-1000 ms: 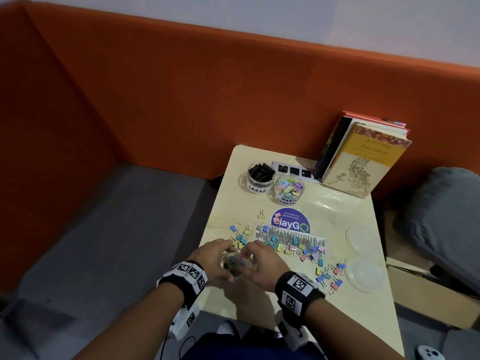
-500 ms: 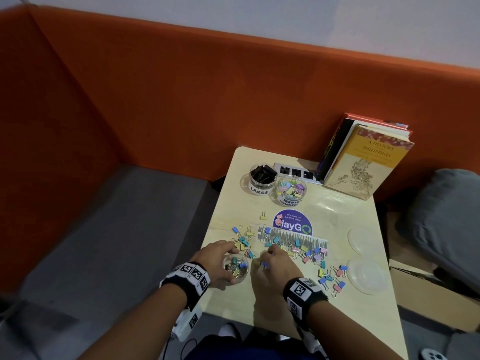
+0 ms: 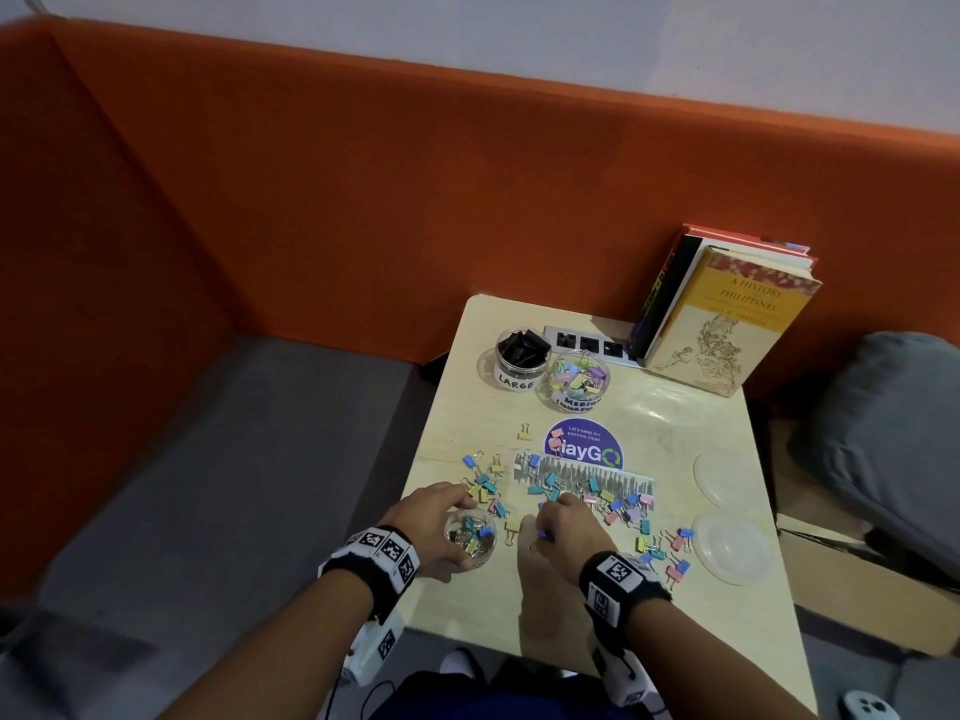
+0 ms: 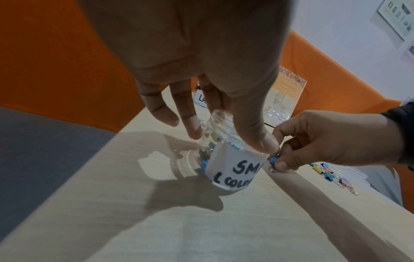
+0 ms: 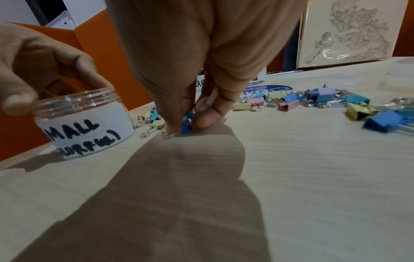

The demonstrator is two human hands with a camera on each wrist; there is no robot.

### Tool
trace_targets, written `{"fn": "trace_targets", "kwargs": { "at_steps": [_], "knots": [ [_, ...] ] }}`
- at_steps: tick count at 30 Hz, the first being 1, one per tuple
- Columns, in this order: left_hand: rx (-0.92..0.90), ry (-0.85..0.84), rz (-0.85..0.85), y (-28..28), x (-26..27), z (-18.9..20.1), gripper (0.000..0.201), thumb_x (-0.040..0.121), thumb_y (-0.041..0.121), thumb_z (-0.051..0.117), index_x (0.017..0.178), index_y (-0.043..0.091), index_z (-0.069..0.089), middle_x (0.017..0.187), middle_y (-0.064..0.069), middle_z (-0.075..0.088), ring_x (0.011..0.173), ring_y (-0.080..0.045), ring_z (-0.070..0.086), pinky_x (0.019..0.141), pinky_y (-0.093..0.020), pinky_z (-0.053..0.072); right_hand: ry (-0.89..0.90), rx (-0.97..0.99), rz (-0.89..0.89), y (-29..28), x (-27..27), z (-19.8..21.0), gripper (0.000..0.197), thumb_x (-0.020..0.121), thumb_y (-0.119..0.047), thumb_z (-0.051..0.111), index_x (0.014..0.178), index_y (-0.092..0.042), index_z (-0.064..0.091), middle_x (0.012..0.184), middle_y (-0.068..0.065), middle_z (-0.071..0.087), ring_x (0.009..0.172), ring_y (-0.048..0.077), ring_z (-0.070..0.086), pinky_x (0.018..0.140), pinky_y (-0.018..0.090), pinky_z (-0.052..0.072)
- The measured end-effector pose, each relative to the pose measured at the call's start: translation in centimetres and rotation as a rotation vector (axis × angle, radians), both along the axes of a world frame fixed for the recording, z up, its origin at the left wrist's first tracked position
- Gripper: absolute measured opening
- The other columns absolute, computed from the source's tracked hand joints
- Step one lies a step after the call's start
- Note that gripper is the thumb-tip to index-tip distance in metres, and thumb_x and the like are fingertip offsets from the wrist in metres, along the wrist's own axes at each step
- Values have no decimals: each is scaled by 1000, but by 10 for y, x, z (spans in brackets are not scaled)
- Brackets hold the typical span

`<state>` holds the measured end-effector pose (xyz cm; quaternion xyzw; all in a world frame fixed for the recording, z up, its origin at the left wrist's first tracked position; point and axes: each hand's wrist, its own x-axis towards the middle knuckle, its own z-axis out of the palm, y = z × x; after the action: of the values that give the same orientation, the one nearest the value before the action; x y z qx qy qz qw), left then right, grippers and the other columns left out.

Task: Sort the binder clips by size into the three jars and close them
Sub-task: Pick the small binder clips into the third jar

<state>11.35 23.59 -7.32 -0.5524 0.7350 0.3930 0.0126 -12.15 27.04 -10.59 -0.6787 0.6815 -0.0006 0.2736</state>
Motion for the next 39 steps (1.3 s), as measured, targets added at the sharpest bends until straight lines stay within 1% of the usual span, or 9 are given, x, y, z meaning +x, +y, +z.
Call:
{"fn": "trace_targets", "kwargs": {
  "at_steps": [5, 9, 13, 18, 21, 24, 29, 37, 39],
  "knots": [
    [46, 20, 26, -1, 0, -1, 61, 59, 24, 94, 107, 36, 58, 120, 22, 53, 105, -10, 57, 76, -31, 60, -26, -28, -25, 4, -7, 1, 14, 89, -13, 59, 96, -16, 71, 107, 1, 54, 94, 21, 59, 83, 25, 48],
    [33, 20, 21, -1, 1, -2, 61, 60, 24, 93, 109, 35, 59, 120, 22, 54, 104, -9, 57, 79, -30, 59, -75, -63, -106, 3, -9, 8, 15, 86, -6, 57, 88, -17, 67, 90, -1, 63, 81, 16, 57, 74, 26, 51],
    [7, 6, 23, -1, 0, -2, 62, 59, 28, 93, 110, 36, 59, 117, 23, 55, 102, -5, 57, 86, -27, 54, -267, -124, -168, -1, 0, 25, 16, 85, -8, 65, 85, -24, 63, 81, -8, 67, 74, 5, 63, 63, 10, 47],
    [-6, -5, 7, -2, 0, -1, 60, 58, 32, 93, 105, 37, 57, 109, 26, 51, 99, -6, 55, 76, -21, 48, -449, -122, 29, -8, 26, 49, 14, 83, -8, 70, 90, -21, 68, 80, -13, 66, 64, -4, 61, 60, 5, 44],
    [-19, -17, 4, -1, 0, 1, 60, 59, 34, 92, 107, 36, 57, 109, 25, 51, 100, -6, 54, 80, -21, 45, -391, -141, 59, -11, 28, 43, 18, 88, -10, 64, 102, -19, 69, 96, -7, 70, 69, 0, 60, 66, 12, 48],
    [-19, -11, 12, 0, -1, 4, 59, 62, 29, 92, 110, 32, 58, 116, 20, 55, 103, -9, 56, 85, -25, 50, -172, -187, 31, -12, 17, 31, 27, 89, -3, 52, 103, -18, 70, 105, -1, 66, 81, 10, 55, 73, 20, 45],
    [-2, -7, 21, 1, 0, 5, 61, 63, 28, 92, 114, 32, 59, 119, 21, 54, 105, -8, 56, 88, -26, 52, 58, 1, 68, 0, -4, 11, 30, 88, -12, 56, 116, -18, 66, 117, 1, 53, 100, 21, 59, 84, 25, 47],
    [32, 0, 22, 1, 0, 3, 60, 60, 24, 93, 103, 42, 55, 118, 22, 53, 104, -11, 58, 76, -35, 61, 101, 26, 91, 8, -4, 3, 14, 90, -12, 55, 101, -16, 63, 109, 5, 56, 92, 22, 57, 75, 24, 43],
    [18, -3, 17, 1, -1, 2, 59, 61, 26, 92, 105, 40, 56, 120, 22, 54, 106, -10, 58, 82, -34, 59, 78, 20, 54, 9, -3, 9, 5, 89, -14, 57, 91, -18, 59, 99, 3, 60, 84, 20, 55, 71, 27, 46]
  ]
}}
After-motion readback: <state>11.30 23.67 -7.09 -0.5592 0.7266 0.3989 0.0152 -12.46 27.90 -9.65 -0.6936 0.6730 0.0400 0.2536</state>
